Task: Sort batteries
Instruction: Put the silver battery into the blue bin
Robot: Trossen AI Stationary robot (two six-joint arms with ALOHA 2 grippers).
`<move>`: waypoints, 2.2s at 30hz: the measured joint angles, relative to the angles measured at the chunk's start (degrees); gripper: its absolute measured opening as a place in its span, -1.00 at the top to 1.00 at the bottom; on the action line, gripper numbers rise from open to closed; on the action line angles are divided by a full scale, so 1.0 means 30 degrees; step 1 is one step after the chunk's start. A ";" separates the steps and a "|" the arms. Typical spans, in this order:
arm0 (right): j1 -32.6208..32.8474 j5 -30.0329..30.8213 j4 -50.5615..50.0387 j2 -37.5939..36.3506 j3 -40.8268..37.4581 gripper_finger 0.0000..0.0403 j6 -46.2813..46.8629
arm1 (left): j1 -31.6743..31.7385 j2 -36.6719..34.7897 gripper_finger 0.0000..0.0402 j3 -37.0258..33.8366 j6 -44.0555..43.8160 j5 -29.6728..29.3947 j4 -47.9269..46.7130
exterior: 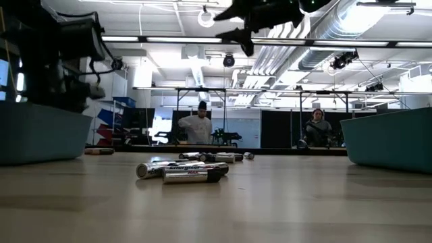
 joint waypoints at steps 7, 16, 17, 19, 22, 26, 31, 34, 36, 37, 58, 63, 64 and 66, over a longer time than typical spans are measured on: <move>-0.0715 0.2999 -0.8565 0.0483 0.0007 0.03 -0.0951 | -0.0007 -0.1341 -0.04 0.2522 0.0520 0.0237 -0.2326; -0.0370 0.4937 -1.1215 0.3535 0.0007 0.03 -0.2886 | -0.0007 -0.1552 -0.01 0.5937 0.1727 -0.0067 -0.4103; -0.0317 0.5163 -1.1203 0.3990 0.0007 0.03 -0.2471 | -0.0007 -0.1541 -0.01 0.6283 0.1876 -0.0161 -0.4094; -0.0289 0.5684 -1.1203 0.4905 0.0007 0.03 -0.1509 | -0.0017 -0.1538 -0.01 0.7003 0.2205 -0.0622 -0.4131; -0.0165 0.6639 -1.1210 0.6154 0.0007 0.03 -0.0667 | -0.0015 -0.1551 0.00 0.7974 0.2957 -0.1779 -0.4055; -0.0014 0.6629 -1.1229 0.7371 0.0007 0.03 -0.0067 | -0.0010 -0.1545 0.00 0.8838 0.3869 -0.3214 -0.4030; 0.0340 0.6668 -1.1356 0.8078 0.0007 0.04 -0.0098 | 0.0000 -0.1544 0.00 0.9166 0.4513 -0.3899 -0.3664; 0.0676 0.7018 -1.0901 0.8288 0.0007 0.08 -0.0163 | 0.0000 -0.1538 0.00 0.9166 0.4659 -0.4283 -0.3061; 0.0862 0.7311 -1.0693 0.8430 0.0007 0.14 0.0018 | 0.0000 -0.1520 0.00 0.9166 0.5074 -0.4530 -0.2603; 0.0935 0.7388 -1.0497 0.8517 0.0007 0.18 0.0230 | 0.0000 -0.1486 0.00 0.9166 0.5328 -0.4647 -0.2348; 0.1512 0.8708 -1.0454 0.6625 -0.0013 0.95 -0.6884 | 0.0959 -0.1160 0.00 0.9195 1.6837 -0.2790 0.5308; 0.2403 0.8647 -0.9675 0.4398 -0.0015 0.96 -1.1087 | 0.1479 0.0377 0.00 0.9188 1.8522 -0.1046 0.5521; 0.2624 0.8593 -0.9300 0.3967 0.0016 0.96 -1.1718 | 0.1536 0.0776 0.00 0.9188 1.8864 -0.0843 0.5575; 0.3069 0.8397 -0.9122 0.3358 0.0500 0.96 -1.2894 | 0.1545 0.1634 -0.01 0.9188 1.9815 -0.0270 0.6190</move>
